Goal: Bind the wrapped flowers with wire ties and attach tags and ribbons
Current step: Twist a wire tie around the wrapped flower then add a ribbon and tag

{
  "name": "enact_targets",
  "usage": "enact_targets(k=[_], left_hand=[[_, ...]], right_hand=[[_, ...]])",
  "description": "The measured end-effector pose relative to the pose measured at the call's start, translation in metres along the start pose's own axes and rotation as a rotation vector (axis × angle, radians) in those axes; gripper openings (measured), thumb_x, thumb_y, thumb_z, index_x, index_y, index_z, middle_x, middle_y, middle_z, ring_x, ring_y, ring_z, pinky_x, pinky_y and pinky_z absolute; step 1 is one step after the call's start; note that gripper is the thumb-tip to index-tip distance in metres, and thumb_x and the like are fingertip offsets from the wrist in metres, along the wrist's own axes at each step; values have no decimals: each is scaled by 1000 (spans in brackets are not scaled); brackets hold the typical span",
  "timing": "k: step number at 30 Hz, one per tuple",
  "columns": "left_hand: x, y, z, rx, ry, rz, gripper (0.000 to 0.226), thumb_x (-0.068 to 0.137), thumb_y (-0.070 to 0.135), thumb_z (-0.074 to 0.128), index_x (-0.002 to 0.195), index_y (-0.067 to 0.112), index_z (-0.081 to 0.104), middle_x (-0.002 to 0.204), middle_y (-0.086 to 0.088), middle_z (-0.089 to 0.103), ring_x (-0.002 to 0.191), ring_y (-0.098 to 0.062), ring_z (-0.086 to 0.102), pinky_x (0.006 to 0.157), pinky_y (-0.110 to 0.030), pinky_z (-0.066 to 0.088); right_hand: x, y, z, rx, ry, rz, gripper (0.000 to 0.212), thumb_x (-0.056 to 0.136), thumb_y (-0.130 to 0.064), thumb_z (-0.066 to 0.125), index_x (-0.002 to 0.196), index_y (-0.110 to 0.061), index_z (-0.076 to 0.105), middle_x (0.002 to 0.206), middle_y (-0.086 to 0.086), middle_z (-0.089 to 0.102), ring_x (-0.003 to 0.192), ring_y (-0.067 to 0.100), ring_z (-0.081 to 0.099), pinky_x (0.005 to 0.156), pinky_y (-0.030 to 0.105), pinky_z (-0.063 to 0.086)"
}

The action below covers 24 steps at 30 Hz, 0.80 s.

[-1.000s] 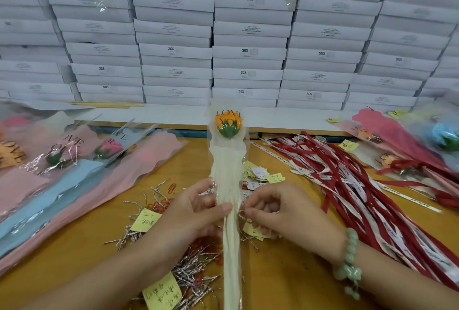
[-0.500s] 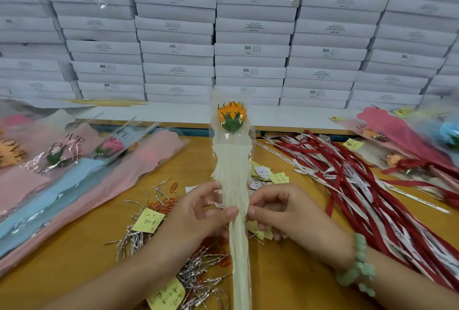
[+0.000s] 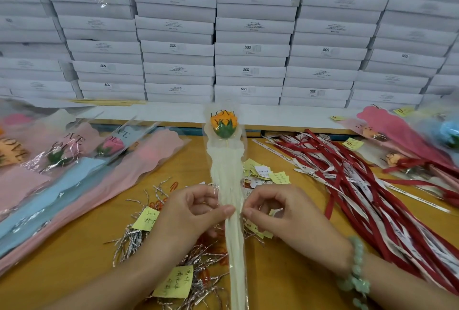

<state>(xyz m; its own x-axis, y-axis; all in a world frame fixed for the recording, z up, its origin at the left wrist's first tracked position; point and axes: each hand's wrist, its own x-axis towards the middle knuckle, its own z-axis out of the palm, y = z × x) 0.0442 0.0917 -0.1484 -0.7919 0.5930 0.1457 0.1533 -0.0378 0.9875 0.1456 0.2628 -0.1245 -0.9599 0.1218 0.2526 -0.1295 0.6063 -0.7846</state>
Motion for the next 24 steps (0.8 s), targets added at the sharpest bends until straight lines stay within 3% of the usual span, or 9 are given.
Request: enact_targets(k=[4,12,16,20,24], left_hand=[[0,1,-1,-26,-59,-16,20,63,30,80,83,28,74,82,-3,74,65,-18,70,55,-20,53],[1,1,-3,26,-36,-3,44,62,36,81,99,18,64,71,-4,69,47,-17,57,49,-20,48],[1,1,-2,-22,-39,-35,46,61,29,82,101,13,65,78,-11,69,50,-17,59,49,-21,49],[0,1,1,-78,-21,-58,54,57,28,84,104,9,65,83,-15,68,53,-20,58,47,-23,48],[-1,2,2,-162,-39,-106,58,62,27,81,115,12,61,92,-16,70,73,-30,71,54,-31,57]], right_hand=[[-2,-1,1,-22,-63,-28,5,89,-15,69,85,-14,73,76,-1,69,63,5,59,58,12,43],[-2,-2,2,38,3,3,6,88,-15,69,83,-15,73,74,-2,68,63,6,60,56,17,46],[-2,-2,2,334,-43,170,11,90,-11,66,88,-1,70,78,16,68,62,13,63,47,19,48],[0,-1,0,581,-126,263,14,89,-15,66,94,-3,71,81,7,73,70,12,68,46,20,52],[1,-2,0,613,-129,283,15,79,-18,71,90,-7,74,82,10,74,70,11,70,46,18,51]])
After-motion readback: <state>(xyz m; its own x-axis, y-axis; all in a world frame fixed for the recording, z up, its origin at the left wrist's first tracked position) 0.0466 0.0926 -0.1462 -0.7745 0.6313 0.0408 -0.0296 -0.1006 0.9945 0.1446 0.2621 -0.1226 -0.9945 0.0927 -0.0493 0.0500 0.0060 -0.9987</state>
